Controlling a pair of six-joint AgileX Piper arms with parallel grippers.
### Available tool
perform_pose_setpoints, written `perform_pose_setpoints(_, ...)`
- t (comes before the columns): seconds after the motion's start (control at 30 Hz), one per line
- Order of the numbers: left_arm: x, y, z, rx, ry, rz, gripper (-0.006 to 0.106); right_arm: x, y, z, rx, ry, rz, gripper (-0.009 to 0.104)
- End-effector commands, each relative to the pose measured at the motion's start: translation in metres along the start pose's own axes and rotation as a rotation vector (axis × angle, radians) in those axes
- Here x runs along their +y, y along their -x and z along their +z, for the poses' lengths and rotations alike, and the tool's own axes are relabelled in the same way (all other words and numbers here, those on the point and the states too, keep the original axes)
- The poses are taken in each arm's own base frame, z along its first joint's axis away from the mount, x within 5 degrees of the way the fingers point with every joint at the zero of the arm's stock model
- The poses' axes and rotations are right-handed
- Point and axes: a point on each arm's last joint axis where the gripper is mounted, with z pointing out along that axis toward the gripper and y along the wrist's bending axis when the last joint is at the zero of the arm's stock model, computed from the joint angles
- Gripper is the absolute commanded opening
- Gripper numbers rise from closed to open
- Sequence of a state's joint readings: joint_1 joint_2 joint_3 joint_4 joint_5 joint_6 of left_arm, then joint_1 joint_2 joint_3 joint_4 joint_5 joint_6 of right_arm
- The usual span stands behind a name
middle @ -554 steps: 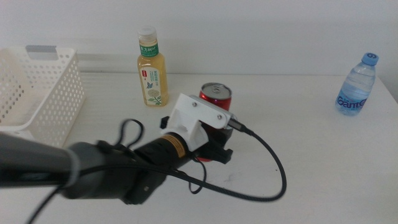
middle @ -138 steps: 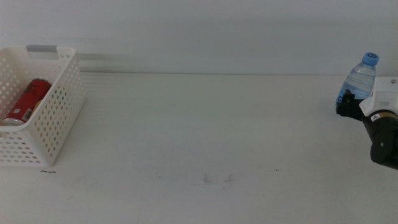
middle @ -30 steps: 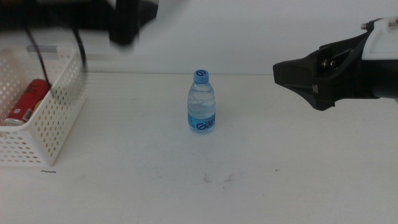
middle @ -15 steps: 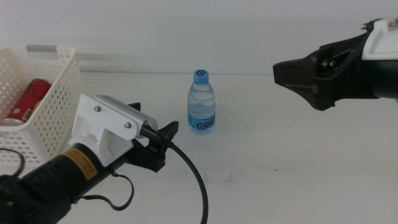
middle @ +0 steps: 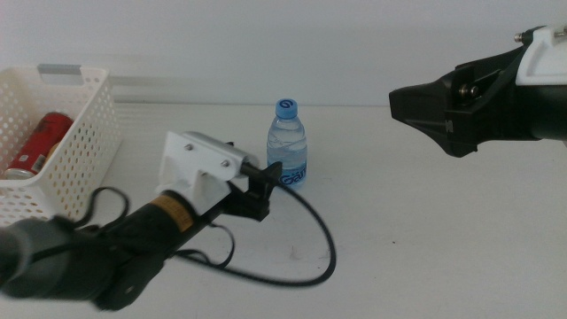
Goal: Use arms to grab the bottles and put them into the dustbin to the left of the table.
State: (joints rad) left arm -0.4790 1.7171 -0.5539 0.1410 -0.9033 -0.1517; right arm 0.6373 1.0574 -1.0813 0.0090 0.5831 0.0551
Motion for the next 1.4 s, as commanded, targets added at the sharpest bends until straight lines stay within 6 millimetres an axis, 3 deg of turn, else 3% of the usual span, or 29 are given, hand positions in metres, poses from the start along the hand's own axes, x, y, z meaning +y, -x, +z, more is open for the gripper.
perform_pose_setpoints(0.0,0.004,-0.002,0.018,-0.03,0.012,-0.025,0.094,0.0,0.001,-0.002,-0.011,0.001,-0.004,0.093)
perform_pose_setpoints(0.4,0.016,-0.028,0.099,-0.026,0.032,-0.042,0.094,0.0,0.001,-0.002,-0.011,0.001,-0.004,0.093)
perform_pose_setpoints(0.9,0.025,-0.058,0.146,-0.03,0.053,-0.021,0.091,0.0,0.001,-0.002,-0.011,0.001,-0.004,0.093)
perform_pose_setpoints(0.97,0.026,-0.058,0.147,-0.031,0.057,0.013,0.081,0.0,0.001,-0.002,-0.011,0.001,-0.004,0.093)
perform_pose_setpoints(1.03,0.027,-0.054,0.146,-0.049,0.061,0.021,0.065,0.0,0.001,-0.002,-0.011,0.001,-0.004,0.093)
perform_pose_setpoints(1.2,0.023,-0.034,0.125,-0.029,0.065,-0.036,0.004,0.0,0.001,-0.002,-0.011,0.001,-0.004,0.093)
perform_pose_setpoints(1.23,0.023,-0.028,0.118,-0.018,0.07,-0.037,-0.002,0.0,0.001,-0.002,-0.011,0.001,-0.004,0.093)
perform_pose_setpoints(1.37,0.018,0.008,0.078,0.051,0.105,-0.052,-0.002,0.0,0.001,-0.002,-0.011,0.001,-0.004,0.093)
